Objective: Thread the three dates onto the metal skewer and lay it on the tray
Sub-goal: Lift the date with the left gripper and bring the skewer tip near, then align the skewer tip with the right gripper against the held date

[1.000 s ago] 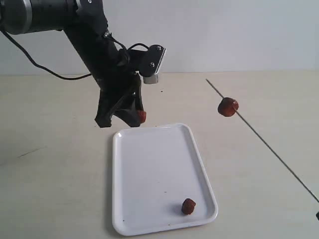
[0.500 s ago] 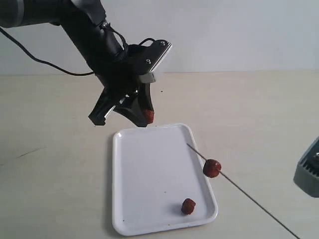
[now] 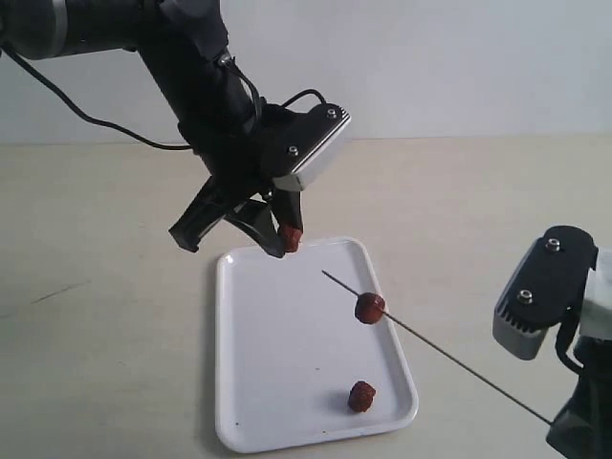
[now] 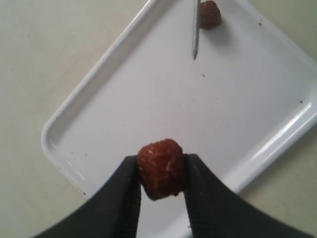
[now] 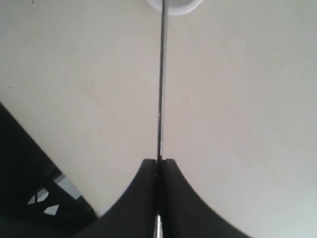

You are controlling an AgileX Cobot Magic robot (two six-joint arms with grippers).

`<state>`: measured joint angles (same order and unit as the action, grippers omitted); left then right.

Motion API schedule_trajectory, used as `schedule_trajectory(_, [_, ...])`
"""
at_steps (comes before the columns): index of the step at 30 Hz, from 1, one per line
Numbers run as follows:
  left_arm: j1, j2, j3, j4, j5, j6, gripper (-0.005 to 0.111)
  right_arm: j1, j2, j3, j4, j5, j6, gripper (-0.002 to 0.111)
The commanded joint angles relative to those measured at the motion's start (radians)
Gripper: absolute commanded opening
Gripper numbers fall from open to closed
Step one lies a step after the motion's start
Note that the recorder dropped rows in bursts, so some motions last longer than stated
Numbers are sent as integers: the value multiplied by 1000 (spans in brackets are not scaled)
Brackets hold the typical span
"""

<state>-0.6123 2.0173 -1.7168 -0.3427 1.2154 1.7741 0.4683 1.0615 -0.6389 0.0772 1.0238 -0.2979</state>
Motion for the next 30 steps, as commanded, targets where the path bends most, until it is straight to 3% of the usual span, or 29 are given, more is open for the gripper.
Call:
schedule_trajectory(1, [-20,-5,-5,-8,6,27,31,-3,2,1,-9,-69,-38,0])
schedule_trajectory(30, [-32,-5,-5,-30,6,32,31,-3,80,1,-108,-164,20,0])
